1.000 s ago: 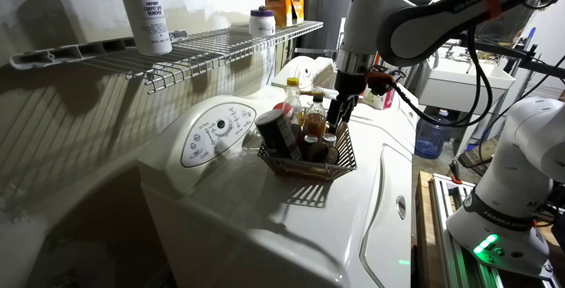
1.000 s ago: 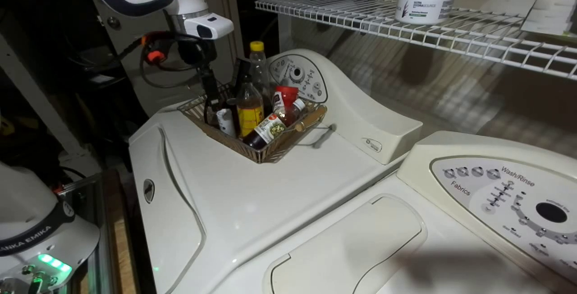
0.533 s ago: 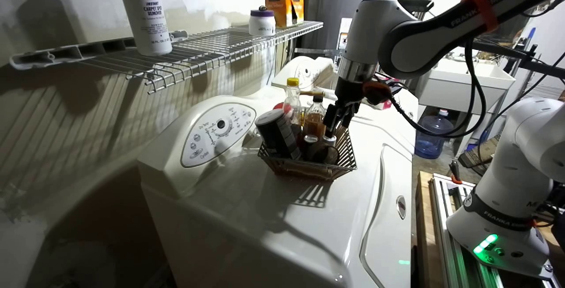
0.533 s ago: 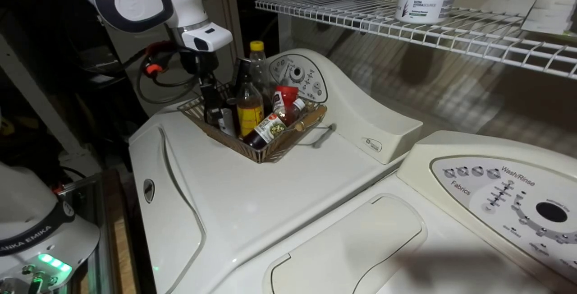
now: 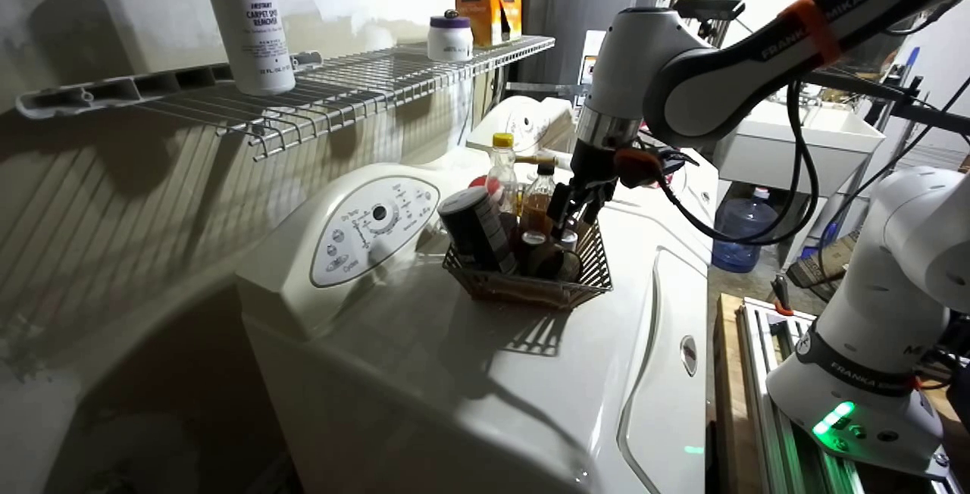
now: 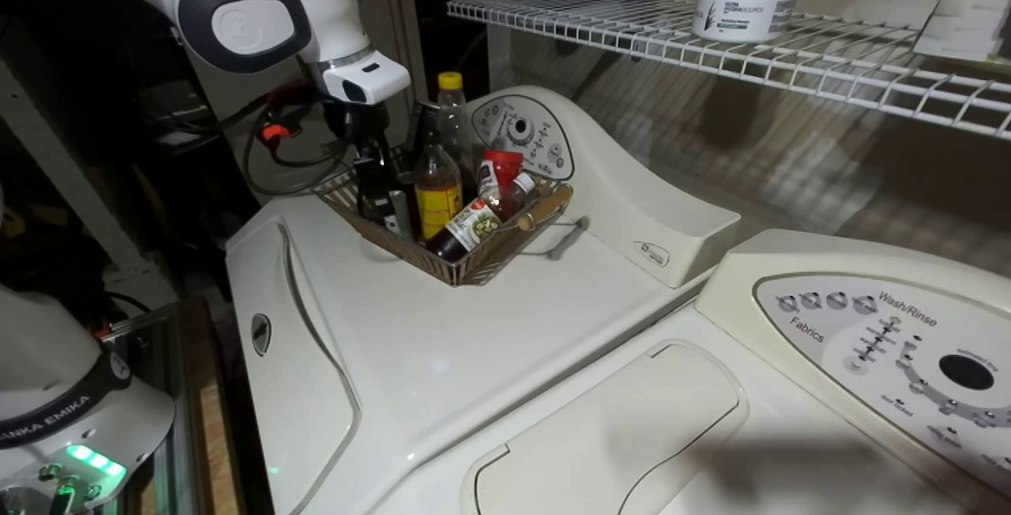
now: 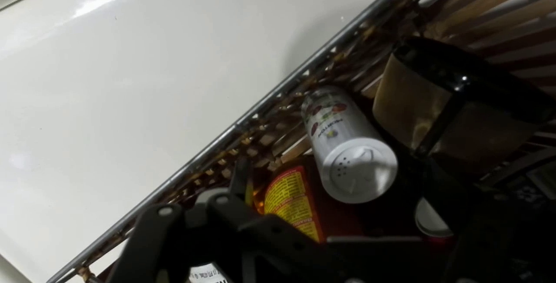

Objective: Pick up the white bottle and put it on the shelf

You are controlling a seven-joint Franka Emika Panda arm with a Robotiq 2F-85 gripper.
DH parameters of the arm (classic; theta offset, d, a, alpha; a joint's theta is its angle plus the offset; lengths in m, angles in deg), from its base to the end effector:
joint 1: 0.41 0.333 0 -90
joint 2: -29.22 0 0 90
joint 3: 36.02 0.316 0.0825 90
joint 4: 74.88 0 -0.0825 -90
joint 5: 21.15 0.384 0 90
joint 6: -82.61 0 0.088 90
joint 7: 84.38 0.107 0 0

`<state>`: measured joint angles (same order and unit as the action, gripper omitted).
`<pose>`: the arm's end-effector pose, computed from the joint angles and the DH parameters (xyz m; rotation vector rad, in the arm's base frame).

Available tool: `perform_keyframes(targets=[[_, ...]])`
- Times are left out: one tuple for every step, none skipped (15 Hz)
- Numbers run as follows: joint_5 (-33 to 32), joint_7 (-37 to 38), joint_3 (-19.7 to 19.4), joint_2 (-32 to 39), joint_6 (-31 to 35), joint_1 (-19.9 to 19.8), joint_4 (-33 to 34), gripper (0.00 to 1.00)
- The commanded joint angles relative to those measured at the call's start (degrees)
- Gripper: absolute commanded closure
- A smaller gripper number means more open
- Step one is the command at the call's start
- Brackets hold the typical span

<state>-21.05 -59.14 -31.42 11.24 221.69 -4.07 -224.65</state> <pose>0.4231 0.0062 0.3693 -3.0584 0.6642 -0.2011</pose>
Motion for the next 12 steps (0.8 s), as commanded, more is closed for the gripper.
perform_keyframes(targets=[[-0.8, 2.4, 0.6, 1.9, 1.9, -0.6, 0.5, 0.00], [-1.0, 2.8, 0.7, 2.1, 2.2, -0.7, 0.6, 0.00], [-1.0, 3.0, 0.6, 2.4, 2.4, -0.7, 0.7, 0.00], [-1.1, 3.2, 0.6, 2.6, 2.5, -0.8, 0.8, 0.04], [-0.9, 3.3, 0.5, 2.9, 2.7, -0.7, 0.8, 0.28], [-0.5, 3.2, 0.4, 3.1, 2.8, -0.5, 0.9, 0.29], [-0.3, 3.2, 0.4, 3.2, 3.0, -0.5, 1.0, 0.32], [-0.2, 3.2, 0.3, 3.3, 3.2, -0.4, 1.1, 0.39], [-0.1, 3.2, 0.3, 3.5, 3.2, -0.4, 1.2, 0.46], [-0.1, 3.3, 0.3, 3.7, 3.3, -0.3, 1.2, 0.54], [0.0, 3.3, 0.2, 3.9, 3.4, -0.3, 1.3, 0.60], [0.0, 3.3, 0.2, 4.1, 3.4, -0.3, 1.3, 0.68]])
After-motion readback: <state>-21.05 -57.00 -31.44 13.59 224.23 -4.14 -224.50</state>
